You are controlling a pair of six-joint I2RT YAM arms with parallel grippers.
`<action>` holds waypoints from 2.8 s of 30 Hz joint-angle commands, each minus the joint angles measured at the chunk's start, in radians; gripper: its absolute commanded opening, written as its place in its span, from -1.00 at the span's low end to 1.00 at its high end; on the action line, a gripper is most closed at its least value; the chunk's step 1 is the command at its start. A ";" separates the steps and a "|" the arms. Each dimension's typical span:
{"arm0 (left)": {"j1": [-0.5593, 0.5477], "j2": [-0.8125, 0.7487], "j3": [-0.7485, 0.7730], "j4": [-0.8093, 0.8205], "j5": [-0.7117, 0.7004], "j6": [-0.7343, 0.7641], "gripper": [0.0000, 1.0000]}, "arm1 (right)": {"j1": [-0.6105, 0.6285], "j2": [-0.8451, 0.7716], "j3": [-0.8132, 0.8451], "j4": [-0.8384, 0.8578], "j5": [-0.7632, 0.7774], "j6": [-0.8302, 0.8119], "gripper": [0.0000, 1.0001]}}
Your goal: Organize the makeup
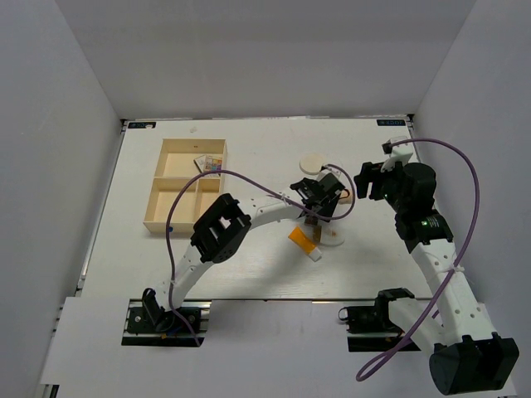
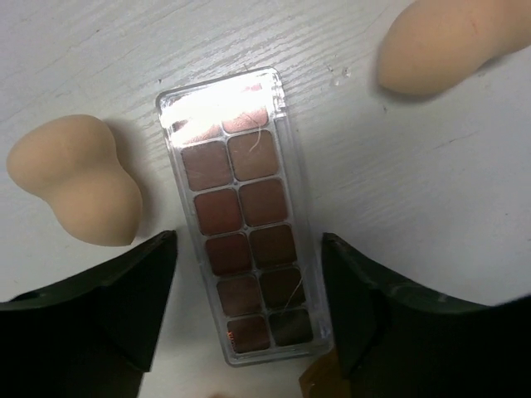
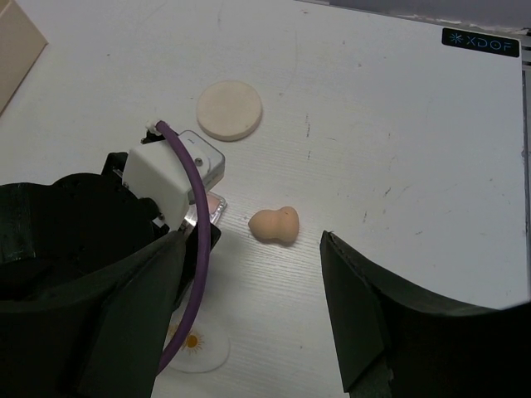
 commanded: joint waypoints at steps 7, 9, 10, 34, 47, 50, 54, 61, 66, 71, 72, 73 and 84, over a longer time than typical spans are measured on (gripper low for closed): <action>0.005 -0.032 -0.045 -0.002 0.038 0.027 -0.29 | -0.002 -0.017 -0.008 0.054 -0.011 0.015 0.44; 0.005 -0.090 -0.097 0.036 0.047 0.041 -0.56 | -0.004 -0.024 -0.008 0.054 -0.014 0.015 0.44; 0.005 -0.118 -0.117 0.055 0.050 0.056 -0.60 | -0.004 -0.024 -0.011 0.054 -0.015 0.015 0.44; 0.476 -0.690 -0.481 0.175 -0.122 0.242 -0.71 | 0.001 -0.032 -0.026 0.064 -0.065 0.012 0.44; 0.651 -0.479 -0.415 0.242 -0.100 0.245 -0.42 | -0.005 -0.027 -0.032 0.065 -0.094 0.011 0.44; 0.672 -0.419 -0.371 0.233 -0.106 0.243 -0.26 | -0.005 -0.027 -0.032 0.065 -0.100 0.009 0.44; 0.695 -0.379 -0.317 0.224 -0.099 0.235 -0.13 | -0.002 -0.024 -0.034 0.067 -0.111 0.009 0.44; 0.704 -0.354 -0.282 0.185 -0.077 0.234 0.60 | -0.002 -0.021 -0.034 0.067 -0.121 0.006 0.44; 0.704 -0.416 -0.294 0.159 -0.038 0.228 0.85 | -0.002 -0.018 -0.032 0.057 -0.135 0.005 0.45; 0.684 -0.523 -0.311 0.144 0.013 0.219 0.83 | -0.002 -0.009 -0.025 0.031 -0.213 -0.024 0.46; 0.674 -0.541 -0.318 0.151 0.083 0.216 0.79 | -0.002 -0.004 -0.023 0.018 -0.230 -0.044 0.45; 0.665 -0.563 -0.340 0.156 0.132 0.203 0.75 | -0.004 0.003 -0.020 0.011 -0.262 -0.057 0.44; 0.488 -0.566 -0.415 0.179 0.374 0.102 -0.28 | -0.004 0.052 -0.011 -0.002 -0.218 -0.064 -0.73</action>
